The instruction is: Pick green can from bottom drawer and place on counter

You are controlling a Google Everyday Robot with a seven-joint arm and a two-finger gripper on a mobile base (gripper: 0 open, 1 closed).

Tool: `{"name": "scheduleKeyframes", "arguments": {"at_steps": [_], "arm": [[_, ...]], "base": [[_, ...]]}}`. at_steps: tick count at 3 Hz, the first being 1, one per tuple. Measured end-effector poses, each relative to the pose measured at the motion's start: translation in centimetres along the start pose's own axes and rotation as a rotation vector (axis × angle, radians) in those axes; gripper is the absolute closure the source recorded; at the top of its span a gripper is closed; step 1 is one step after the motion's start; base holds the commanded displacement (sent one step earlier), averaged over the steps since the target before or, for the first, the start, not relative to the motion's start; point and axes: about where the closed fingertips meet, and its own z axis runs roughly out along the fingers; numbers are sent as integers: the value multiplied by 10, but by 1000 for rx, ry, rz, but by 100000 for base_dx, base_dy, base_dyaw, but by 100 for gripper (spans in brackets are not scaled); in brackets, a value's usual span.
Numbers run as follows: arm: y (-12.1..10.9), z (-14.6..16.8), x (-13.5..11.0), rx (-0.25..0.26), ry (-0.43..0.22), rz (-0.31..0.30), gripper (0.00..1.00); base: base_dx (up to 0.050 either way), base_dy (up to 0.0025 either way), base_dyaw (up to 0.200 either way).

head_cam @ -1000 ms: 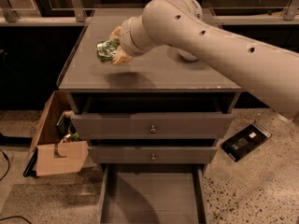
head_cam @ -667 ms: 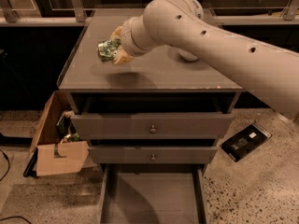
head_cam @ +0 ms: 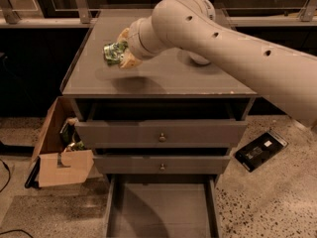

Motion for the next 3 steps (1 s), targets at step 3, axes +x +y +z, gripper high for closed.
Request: {"name": "scheduleKeyframes", "arguments": {"at_steps": [3], "arm": [[0, 0, 0, 0, 0, 0, 0]], "base": [[0, 0, 0]]}}
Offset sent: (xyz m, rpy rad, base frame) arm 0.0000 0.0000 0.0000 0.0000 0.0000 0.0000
